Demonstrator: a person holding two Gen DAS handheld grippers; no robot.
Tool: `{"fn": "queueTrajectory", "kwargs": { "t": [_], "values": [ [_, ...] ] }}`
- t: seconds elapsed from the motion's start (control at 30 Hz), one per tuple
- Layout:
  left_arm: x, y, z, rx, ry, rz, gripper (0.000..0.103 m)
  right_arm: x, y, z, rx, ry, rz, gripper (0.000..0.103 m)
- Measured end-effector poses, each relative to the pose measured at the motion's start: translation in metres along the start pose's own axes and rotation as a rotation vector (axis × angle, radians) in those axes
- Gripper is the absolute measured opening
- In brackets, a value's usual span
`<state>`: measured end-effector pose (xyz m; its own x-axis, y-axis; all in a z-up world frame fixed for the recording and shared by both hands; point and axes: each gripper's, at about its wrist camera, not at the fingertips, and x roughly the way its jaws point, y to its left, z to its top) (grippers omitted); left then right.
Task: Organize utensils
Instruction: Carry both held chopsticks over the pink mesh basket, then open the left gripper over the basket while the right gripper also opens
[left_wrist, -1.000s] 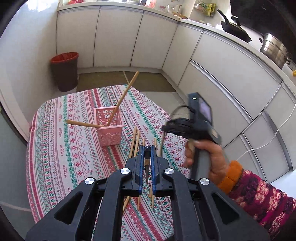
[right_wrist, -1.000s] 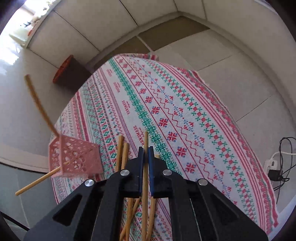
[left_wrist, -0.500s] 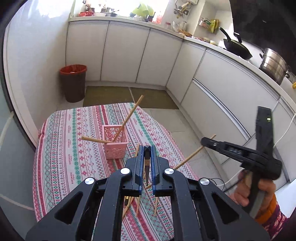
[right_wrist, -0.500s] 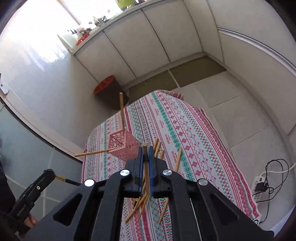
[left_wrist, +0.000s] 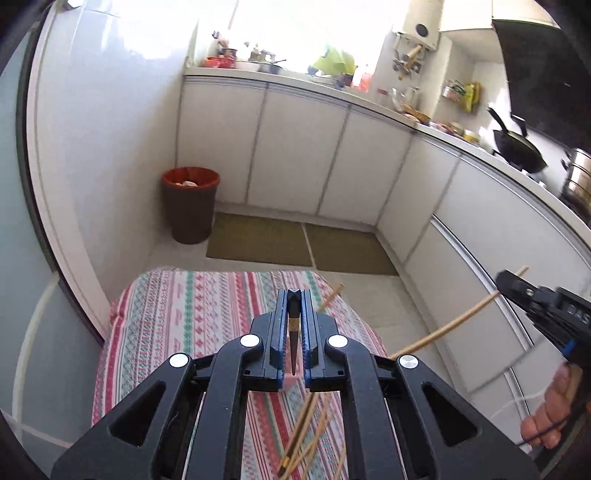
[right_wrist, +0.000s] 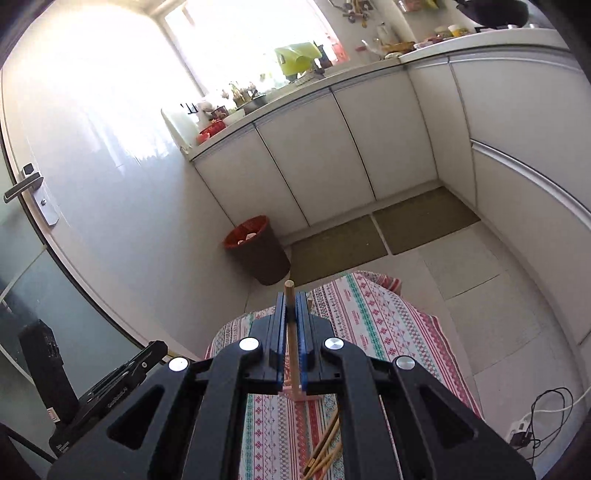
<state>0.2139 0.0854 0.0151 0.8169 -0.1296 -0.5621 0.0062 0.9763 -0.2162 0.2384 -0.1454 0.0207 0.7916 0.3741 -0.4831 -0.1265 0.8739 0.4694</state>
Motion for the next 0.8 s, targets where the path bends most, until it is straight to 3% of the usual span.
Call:
{"fn": "queueTrajectory", "kwargs": {
  "t": [0.13,0.23,0.33,0.5,0.63,0.8],
  "values": [
    [0.032,0.008,0.002,-0.022,0.02,0.03,0.006,0.022,0.007,0.007,-0.014,0.005,-0.002,0.005],
    [0.06,0.011,-0.006,-0.011,0.08,0.048,0.008,0.043,0.011,0.007,-0.029,0.017,-0.006,0.005],
    [0.082,0.021,-0.017,-0.037,0.135,0.043,0.022,0.057,0.014,0.002,-0.047,0.024,-0.007,0.005],
    [0.063,0.039,-0.014,-0.118,0.091,0.03,0.028,0.076,0.022,-0.005,-0.093,0.028,-0.017,0.005],
    [0.041,0.051,-0.008,-0.176,0.03,0.032,0.046,0.088,0.031,-0.01,-0.123,0.031,-0.03,0.005],
    [0.038,0.06,-0.006,-0.203,0.028,0.03,0.046,0.108,0.042,-0.017,-0.165,0.048,-0.055,0.006]
  ]
}}
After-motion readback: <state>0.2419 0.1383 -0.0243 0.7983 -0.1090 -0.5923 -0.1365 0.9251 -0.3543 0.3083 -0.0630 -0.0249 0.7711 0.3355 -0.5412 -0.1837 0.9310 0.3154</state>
